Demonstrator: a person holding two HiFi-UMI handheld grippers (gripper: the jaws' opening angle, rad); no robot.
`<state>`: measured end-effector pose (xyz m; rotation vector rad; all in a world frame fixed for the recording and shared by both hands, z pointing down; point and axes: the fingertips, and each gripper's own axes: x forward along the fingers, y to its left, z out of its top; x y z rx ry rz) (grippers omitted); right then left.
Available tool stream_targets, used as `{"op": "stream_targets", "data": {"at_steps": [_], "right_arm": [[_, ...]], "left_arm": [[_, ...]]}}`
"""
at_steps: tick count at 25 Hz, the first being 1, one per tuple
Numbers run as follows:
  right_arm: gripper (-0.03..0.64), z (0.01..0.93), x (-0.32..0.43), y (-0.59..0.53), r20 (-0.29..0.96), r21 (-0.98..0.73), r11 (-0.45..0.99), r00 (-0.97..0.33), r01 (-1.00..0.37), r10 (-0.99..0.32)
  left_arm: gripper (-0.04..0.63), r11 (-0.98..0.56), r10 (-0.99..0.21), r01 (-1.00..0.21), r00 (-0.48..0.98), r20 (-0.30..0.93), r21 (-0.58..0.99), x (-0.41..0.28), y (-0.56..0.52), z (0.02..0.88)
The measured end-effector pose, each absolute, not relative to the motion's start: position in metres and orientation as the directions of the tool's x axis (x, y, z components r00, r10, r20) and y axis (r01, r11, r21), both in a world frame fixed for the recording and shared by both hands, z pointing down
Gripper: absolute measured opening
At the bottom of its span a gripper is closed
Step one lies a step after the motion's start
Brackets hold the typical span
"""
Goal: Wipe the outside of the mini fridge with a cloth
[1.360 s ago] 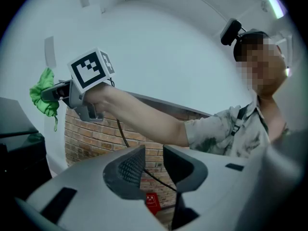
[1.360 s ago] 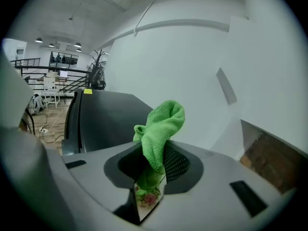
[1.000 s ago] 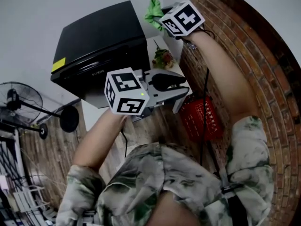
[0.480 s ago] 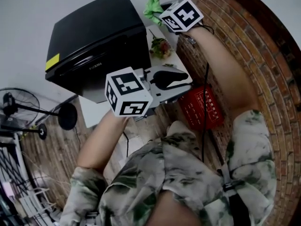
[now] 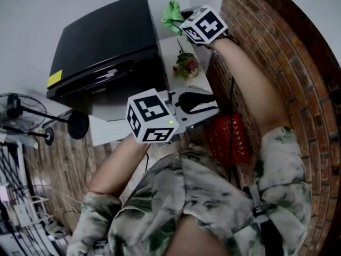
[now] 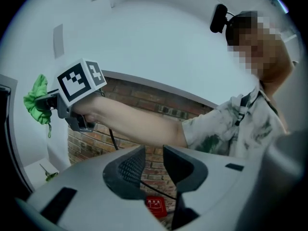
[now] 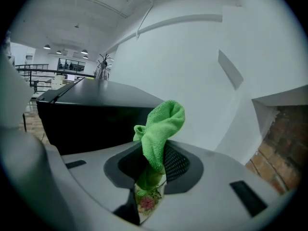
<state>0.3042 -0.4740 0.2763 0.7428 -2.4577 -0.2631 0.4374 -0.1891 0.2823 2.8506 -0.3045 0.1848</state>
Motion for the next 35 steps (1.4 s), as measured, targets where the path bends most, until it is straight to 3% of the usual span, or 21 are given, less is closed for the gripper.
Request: {"op": "stream_targets", "data": {"at_steps": [17,35], "right_arm": [[0.103,0.306,0.249,-0.539,0.426,0.367,0.875,-0.779,-0.316,-0.460],[0.103,0.421,0.239,-0.538,0.563,0.307,0.921,-0.734,-0.240,-0.379]], "left_arm": [[0.126,-0.887,-0.348,-0.380,0.924,0.161,0.263,0.451,-0.250,0.297],[0.124,-0.847,-0.397,-0.434,0.901,0.176,0.307,0.442,-0.257,0.314]]}}
